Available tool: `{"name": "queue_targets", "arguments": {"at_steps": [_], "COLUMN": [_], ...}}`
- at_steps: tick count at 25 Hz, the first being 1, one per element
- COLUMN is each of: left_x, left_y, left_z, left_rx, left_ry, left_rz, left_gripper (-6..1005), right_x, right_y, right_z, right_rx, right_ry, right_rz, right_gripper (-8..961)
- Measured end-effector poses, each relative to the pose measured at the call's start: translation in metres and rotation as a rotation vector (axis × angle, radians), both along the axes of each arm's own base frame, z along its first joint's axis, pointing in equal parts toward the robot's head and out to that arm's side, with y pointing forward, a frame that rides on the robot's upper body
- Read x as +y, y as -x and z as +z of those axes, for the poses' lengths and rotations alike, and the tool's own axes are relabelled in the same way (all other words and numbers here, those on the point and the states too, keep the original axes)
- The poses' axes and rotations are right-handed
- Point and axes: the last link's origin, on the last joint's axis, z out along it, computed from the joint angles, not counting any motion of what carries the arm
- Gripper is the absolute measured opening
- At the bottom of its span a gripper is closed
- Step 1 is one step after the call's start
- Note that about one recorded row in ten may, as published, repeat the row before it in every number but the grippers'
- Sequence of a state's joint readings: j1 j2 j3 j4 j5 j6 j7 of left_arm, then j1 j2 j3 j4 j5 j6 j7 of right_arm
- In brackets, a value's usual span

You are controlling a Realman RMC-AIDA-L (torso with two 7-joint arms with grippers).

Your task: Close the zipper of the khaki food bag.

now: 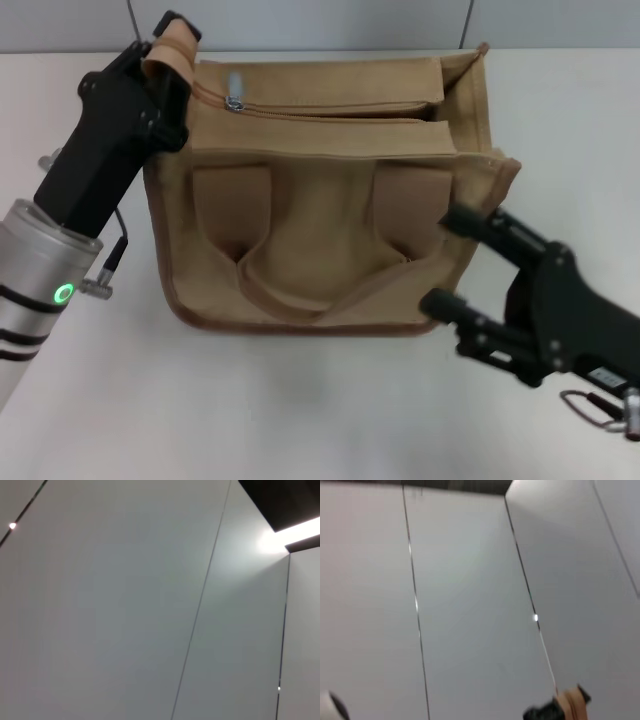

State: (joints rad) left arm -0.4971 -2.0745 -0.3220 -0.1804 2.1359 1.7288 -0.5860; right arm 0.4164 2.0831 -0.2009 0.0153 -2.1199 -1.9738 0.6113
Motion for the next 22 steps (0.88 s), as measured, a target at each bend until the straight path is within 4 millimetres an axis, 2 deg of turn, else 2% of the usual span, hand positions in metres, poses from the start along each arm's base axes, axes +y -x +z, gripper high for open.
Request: {"name": "queue_targets", "arguments": {"at_steps": [4,9,13,17,22], "left_x": [0.003,0.003,0.004,0.007,0.022], "left_y": [-0.012,-0.023,-0.030,-0.039,-0.038], "left_z": [-0.004,-0.009,-0.010,-0.013,-0.015], "left_rx": [-0.011,-0.027,-0.037,-0.025,-0.013], "left_ry": [0.021,0.044,0.051,0.048,0.094], "left_rz": [-0.041,-0.082,-0.102,-0.137,-0.083], "left_gripper": [47,47,46,47,46], "right_x": [0.013,0.044,0.061,0.066,0.072], "right_y": [0.006,0.018,0.028,0.031,0.031], "right_z": [0.011,0.018,0.023,0.022,0.019], "right_rx": [0.106,0.148,0.197,0.191,0.182], "right_ry": [0.038,0.220,0.335,0.340,0.346], "right_rz": [-0.047,-0.086,-0.114,-0.117,-0.147], "right_gripper": [810,810,810,810,810]}}
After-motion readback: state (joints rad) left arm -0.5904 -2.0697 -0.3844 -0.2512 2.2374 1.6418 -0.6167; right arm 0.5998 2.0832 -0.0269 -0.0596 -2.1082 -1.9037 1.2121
